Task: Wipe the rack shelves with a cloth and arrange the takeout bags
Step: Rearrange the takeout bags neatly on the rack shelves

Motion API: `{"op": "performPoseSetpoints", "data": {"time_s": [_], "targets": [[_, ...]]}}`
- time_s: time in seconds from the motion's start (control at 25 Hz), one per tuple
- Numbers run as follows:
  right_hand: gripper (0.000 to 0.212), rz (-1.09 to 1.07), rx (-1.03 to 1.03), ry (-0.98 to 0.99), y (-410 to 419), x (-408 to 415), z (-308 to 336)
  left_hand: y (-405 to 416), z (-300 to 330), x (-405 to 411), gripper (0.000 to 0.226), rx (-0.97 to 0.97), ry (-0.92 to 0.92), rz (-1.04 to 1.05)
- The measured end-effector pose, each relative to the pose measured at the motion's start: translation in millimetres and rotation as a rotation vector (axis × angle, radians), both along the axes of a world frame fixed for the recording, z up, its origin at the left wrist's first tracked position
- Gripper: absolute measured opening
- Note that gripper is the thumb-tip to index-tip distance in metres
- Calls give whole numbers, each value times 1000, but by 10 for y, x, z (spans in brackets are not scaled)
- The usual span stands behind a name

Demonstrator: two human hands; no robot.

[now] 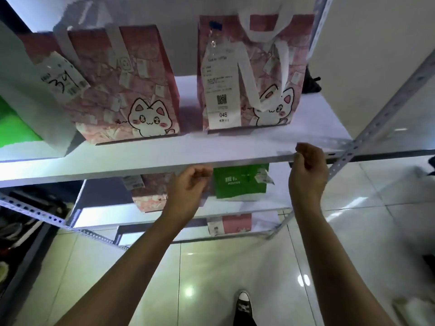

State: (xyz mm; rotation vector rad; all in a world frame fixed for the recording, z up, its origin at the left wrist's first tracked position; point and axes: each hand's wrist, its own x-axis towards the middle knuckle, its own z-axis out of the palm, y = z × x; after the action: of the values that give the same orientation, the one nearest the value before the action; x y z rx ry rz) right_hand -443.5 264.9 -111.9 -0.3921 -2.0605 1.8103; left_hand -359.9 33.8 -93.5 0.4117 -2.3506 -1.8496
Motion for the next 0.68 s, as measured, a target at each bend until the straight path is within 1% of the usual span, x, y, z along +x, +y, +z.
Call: {"op": "performPoseSetpoints", "data": {"time_s": [0.16,0.36,0.44,0.56,0.68], "targets": [[21,-23,45,-64,-82,431,-527,-70,-549,260,30,97,-11,-59],[20,-15,92,-173,-126,682,-1399,-164,-1415,519,37,86,-79,-82],[20,3,110,-171,-144,637,-1756,-206,-1786,546,43,69,-61,-81],[21,16,139,-136,-141,458,-2235,-174,-2335,402,42,61,-29,-73],[24,22,158,-79,-153,237,-2696,-61,-2809,135,44,105,64,-52]]}}
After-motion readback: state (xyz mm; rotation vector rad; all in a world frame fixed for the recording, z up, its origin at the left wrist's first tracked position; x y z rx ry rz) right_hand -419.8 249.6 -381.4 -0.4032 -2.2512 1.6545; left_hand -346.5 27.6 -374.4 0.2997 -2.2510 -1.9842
